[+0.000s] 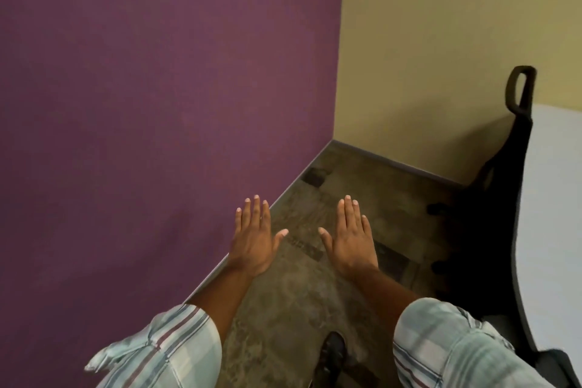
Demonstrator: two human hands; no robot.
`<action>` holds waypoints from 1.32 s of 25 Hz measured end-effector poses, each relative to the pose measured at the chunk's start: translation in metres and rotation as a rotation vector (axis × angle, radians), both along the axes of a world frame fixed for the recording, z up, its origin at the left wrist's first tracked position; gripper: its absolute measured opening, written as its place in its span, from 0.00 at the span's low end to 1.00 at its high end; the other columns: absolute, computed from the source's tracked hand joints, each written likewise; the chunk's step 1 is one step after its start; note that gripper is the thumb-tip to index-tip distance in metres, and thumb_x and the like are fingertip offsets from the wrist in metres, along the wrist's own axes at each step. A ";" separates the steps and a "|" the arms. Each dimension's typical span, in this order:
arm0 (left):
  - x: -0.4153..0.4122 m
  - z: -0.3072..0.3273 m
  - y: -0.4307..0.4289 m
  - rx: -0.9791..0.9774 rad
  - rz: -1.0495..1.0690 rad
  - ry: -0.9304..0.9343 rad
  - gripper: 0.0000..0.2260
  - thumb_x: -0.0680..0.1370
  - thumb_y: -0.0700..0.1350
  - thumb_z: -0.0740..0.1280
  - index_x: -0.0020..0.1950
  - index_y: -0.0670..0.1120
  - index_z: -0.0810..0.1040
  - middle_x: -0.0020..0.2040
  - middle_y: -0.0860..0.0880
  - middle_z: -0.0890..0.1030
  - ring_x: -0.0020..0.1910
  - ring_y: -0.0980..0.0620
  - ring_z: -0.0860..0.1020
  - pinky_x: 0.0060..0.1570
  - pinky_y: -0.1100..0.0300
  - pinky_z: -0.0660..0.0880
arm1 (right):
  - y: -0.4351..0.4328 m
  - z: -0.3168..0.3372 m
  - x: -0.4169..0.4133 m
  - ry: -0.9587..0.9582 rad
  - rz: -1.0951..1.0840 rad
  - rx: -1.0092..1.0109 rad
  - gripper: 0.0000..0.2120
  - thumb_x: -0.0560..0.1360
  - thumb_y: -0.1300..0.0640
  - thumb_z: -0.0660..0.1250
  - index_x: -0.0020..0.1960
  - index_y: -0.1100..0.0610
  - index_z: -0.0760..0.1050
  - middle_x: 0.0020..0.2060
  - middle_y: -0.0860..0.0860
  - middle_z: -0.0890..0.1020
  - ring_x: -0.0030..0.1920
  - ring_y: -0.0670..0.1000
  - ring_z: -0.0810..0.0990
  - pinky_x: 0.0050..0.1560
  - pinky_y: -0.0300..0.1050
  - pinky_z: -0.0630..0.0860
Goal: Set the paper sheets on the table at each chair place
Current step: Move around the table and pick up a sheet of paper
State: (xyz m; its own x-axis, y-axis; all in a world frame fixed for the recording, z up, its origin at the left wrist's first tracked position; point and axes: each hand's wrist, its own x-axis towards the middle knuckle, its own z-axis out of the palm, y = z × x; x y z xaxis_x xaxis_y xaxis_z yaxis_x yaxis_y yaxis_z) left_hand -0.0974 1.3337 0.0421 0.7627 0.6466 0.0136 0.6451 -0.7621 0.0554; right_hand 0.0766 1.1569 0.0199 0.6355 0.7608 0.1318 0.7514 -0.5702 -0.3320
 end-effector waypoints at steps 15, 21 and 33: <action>0.471 0.016 0.052 0.000 -0.541 -0.046 0.41 0.84 0.68 0.49 0.86 0.40 0.48 0.87 0.39 0.48 0.86 0.39 0.44 0.84 0.40 0.43 | -0.003 0.020 0.351 -0.006 -0.586 -0.010 0.40 0.83 0.32 0.41 0.84 0.58 0.42 0.85 0.55 0.43 0.84 0.55 0.39 0.83 0.59 0.50; 0.652 0.018 -0.027 -0.040 -0.940 -0.069 0.40 0.84 0.67 0.50 0.86 0.41 0.48 0.87 0.39 0.48 0.86 0.39 0.44 0.84 0.40 0.44 | -0.089 0.026 0.449 -0.009 -0.967 -0.021 0.39 0.83 0.31 0.41 0.84 0.53 0.38 0.84 0.52 0.39 0.82 0.52 0.35 0.82 0.55 0.42; 0.830 0.015 -0.235 0.010 -1.594 -0.006 0.41 0.83 0.69 0.43 0.86 0.42 0.41 0.87 0.39 0.41 0.85 0.39 0.37 0.84 0.40 0.42 | -0.242 0.020 0.487 0.028 -1.546 -0.078 0.39 0.84 0.33 0.43 0.84 0.57 0.37 0.84 0.54 0.39 0.83 0.54 0.37 0.83 0.58 0.48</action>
State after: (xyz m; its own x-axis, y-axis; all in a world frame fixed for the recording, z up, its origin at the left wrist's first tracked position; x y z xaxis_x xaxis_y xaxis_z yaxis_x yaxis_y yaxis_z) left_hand 0.7326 1.0987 0.0576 0.6282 -0.7778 0.0179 -0.7777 -0.6270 0.0460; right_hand 0.5633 0.9149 0.0396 0.7836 -0.6133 0.0993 -0.5722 -0.7746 -0.2694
